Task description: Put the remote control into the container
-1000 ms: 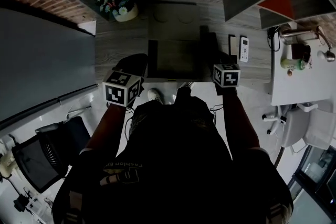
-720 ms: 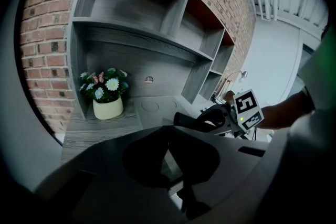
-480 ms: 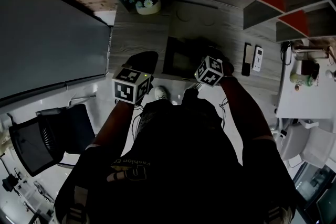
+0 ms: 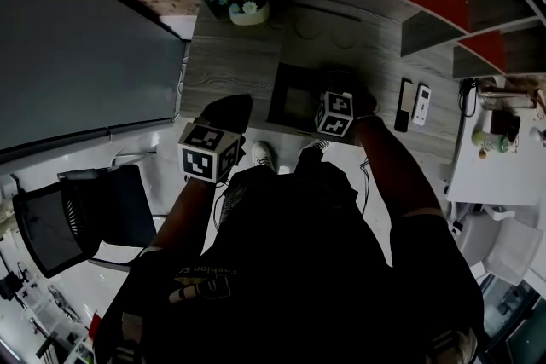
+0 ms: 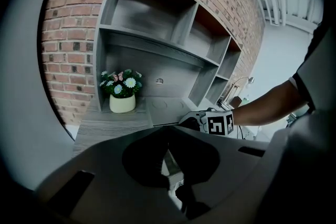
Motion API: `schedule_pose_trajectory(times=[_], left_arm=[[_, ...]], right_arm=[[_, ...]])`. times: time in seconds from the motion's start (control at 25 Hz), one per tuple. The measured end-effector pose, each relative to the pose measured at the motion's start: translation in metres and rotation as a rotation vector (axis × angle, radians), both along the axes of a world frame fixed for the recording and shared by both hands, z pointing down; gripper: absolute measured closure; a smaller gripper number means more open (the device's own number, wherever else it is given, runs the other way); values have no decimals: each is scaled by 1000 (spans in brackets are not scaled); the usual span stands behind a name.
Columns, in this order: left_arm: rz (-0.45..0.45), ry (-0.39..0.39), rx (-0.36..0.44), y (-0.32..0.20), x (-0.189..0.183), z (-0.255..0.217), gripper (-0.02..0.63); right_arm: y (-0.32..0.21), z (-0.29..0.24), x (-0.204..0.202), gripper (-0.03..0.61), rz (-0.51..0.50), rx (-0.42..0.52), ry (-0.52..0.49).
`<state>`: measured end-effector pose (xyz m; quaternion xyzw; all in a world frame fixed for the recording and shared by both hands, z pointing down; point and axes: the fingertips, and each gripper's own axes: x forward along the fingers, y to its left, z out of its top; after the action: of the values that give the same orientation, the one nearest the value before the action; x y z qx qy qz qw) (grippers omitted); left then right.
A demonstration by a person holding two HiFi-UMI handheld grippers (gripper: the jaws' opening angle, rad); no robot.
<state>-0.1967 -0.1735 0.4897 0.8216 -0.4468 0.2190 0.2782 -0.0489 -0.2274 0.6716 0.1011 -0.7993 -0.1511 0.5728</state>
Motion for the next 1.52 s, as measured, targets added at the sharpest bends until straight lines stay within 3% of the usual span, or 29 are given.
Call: schedule_pose_trajectory(times=[0.28, 0.44, 0.52, 0.68, 0.88, 1.08, 1.52], left_arm=[[8, 5, -12, 9, 1, 4, 607], [30, 8, -9, 11, 6, 5, 607], [46, 8, 3, 11, 11, 3, 607], [71, 32, 45, 6, 22, -8, 607], [105, 77, 82, 4, 35, -26, 607], [143, 94, 112, 6, 43, -42, 607], [169, 119, 103, 7, 50, -37, 607]], right_arm=[[-5, 0, 6, 341, 47, 78, 21], [-6, -19, 10, 341, 140, 101, -46], [-1, -34, 13, 342, 244, 81, -129], [19, -67, 20, 349, 500, -48, -376], [38, -119, 43, 560, 841, -141, -716], [66, -175, 65, 571, 1017, -178, -992], [96, -181, 94, 571, 1127, -223, -1078]])
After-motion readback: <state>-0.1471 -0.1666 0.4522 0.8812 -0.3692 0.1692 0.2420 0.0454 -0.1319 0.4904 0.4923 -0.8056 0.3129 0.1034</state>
